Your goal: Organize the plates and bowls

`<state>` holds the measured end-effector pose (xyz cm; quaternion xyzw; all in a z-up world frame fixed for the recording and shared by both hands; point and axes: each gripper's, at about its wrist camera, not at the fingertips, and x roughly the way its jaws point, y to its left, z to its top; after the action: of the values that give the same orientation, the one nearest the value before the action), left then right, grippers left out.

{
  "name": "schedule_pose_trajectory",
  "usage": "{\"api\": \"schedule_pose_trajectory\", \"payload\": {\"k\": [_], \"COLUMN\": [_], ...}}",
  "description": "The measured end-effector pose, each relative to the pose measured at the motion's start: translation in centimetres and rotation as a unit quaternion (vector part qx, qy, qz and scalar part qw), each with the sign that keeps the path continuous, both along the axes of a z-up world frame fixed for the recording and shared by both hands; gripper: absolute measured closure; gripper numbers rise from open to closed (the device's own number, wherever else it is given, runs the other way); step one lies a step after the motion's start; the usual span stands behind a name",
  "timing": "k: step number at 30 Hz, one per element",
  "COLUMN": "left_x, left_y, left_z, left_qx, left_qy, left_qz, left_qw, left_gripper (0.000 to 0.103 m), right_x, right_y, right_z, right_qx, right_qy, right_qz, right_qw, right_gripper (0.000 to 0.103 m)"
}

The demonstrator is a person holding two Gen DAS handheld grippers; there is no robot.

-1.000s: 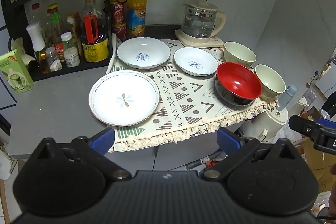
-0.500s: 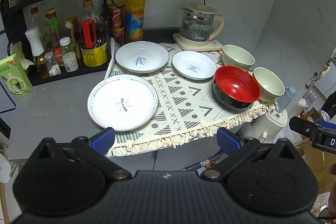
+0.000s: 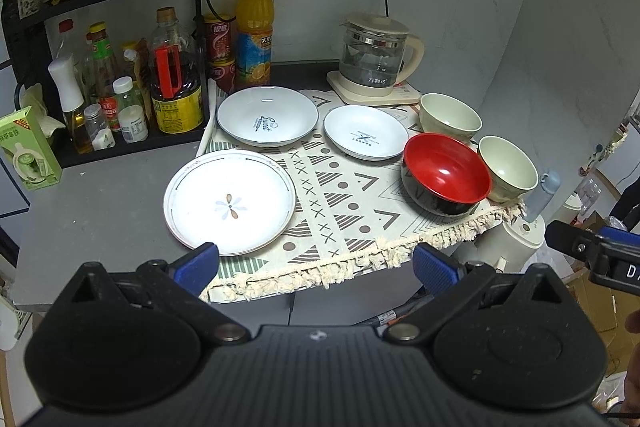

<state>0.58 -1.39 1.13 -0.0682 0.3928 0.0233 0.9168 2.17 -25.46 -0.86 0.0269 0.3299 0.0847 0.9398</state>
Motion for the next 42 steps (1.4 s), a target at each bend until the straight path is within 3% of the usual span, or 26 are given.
{"api": "schedule_pose_trajectory", "payload": {"k": [42], "left_x": [-1.9], "left_y": [-1.5], "left_z": [0.1], "left_qx": [-0.003], "left_qy": [-0.008], "left_qz": [0.035], "left_qw": [0.9993], "left_gripper": [0.001], "right_x": [-0.4], "right_y": [-0.8], "right_z": [0.0], "right_qx": [-0.004], "right_qy": [0.023], "right_qz": [0.042], "right_qw": [0.999], "right_gripper": [0.0]}}
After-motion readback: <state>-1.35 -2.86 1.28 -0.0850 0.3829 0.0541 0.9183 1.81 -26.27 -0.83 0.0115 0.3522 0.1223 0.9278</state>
